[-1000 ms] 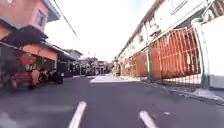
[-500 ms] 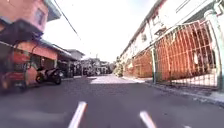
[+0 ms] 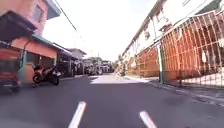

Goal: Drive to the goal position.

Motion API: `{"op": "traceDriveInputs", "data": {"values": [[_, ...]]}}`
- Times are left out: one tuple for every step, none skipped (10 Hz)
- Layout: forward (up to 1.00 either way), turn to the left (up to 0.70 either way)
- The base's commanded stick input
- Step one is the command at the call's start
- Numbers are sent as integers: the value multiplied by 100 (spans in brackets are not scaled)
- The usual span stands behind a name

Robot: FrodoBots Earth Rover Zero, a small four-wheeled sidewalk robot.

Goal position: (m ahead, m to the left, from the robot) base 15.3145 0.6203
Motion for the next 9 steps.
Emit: {"op": "traceDriveInputs", "data": {"values": [[85, 0], [85, 0], [85, 0], [85, 0], [85, 0], [85, 0], [85, 0], [85, 0], [85, 0]]}}
